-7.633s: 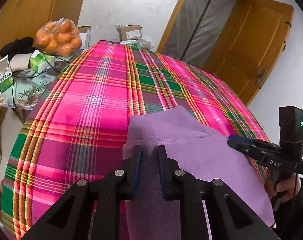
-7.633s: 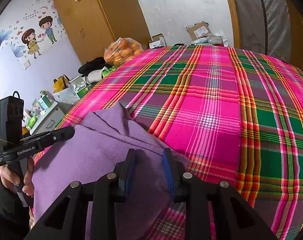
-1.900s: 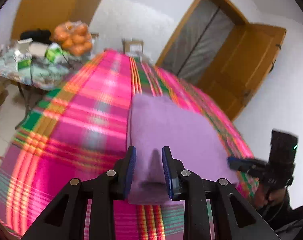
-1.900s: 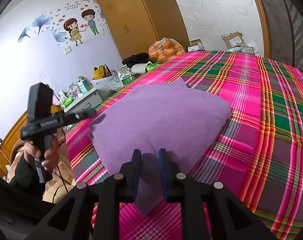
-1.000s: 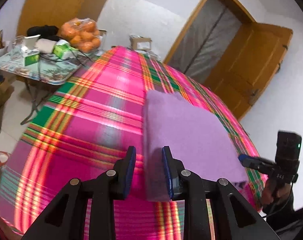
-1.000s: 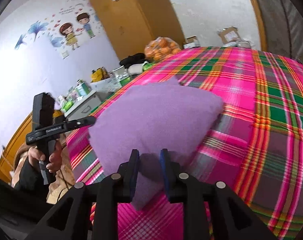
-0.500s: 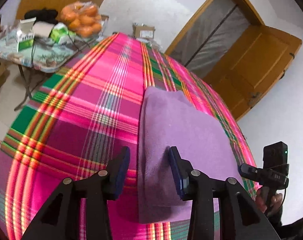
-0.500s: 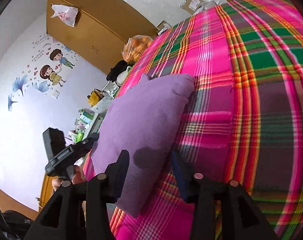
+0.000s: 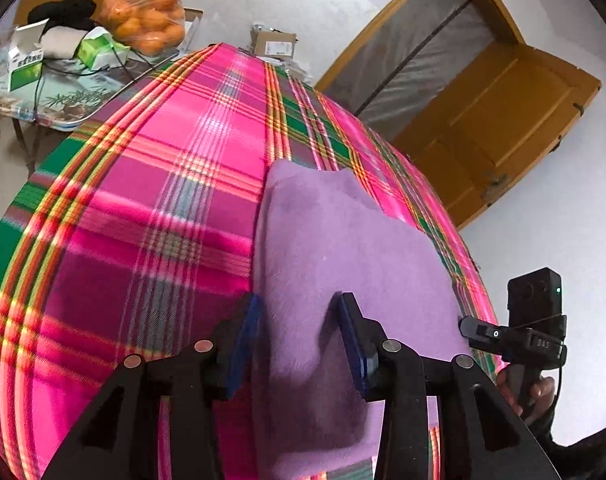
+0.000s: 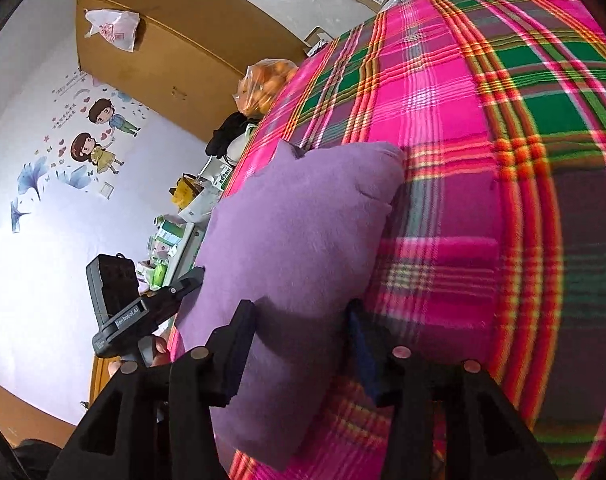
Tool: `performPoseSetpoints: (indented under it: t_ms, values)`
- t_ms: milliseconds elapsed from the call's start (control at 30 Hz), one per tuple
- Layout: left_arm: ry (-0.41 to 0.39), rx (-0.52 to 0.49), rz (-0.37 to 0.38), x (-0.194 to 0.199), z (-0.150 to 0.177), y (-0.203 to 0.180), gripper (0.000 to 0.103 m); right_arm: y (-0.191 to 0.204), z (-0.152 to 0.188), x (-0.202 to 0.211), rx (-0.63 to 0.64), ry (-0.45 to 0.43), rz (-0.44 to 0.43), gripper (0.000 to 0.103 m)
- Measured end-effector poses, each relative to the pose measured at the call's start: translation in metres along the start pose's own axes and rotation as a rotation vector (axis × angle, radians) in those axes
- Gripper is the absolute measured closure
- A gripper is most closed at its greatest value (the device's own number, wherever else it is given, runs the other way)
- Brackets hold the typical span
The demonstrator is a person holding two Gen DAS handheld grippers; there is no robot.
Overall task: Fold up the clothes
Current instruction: 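Press the right gripper fingers along the folded lilac sweater's side edge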
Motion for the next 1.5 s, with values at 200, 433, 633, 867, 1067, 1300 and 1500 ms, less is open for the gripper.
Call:
performPoseSetpoints:
  t_ms: [200, 433, 633, 867, 1067, 1300, 1500]
  values:
    - [0.018, -0.006, -0.002, -0.002, -0.001, -0.001, 0.061, 0.002, -0.004, -0.005, -0.015, 0.005, 0.008, 0.052]
    - [0.05, 0.0, 0.002, 0.005, 0.006, 0.001, 0.061, 0.006, -0.001, -0.003, 0.001, 0.058, 0.026, 0.052]
    - [0.057, 0.005, 0.009, -0.01, -0.002, -0.006, 0.06, 0.006, -0.012, -0.015, 0.014, 0.055, 0.025, 0.056]
    - [0.037, 0.015, 0.039, -0.005, 0.001, -0.005, 0.065, 0.006, -0.01, -0.008, 0.039, 0.034, 0.025, 0.068]
    - [0.007, 0.012, 0.07, 0.006, -0.003, -0.005, 0.075, 0.012, -0.014, -0.003, 0.072, 0.016, 0.022, 0.071]
    - [-0.02, -0.013, 0.098, 0.015, -0.008, -0.012, 0.078, 0.018, -0.022, 0.009, 0.107, -0.031, 0.006, 0.073]
    - [-0.048, -0.047, 0.096, 0.018, -0.023, -0.023, 0.078, 0.027, -0.037, 0.016, 0.149, -0.05, 0.021, 0.073]
Point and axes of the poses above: each gripper's, at about its wrist camera, not at the fingertips, and x roughly against the way its jaws point, y to its left, z to its underside, the point moved 1 cm from there along -x, roughly the way its jaws point, and after that the axes turned 10 degrees about x, right-handed, at the moved point
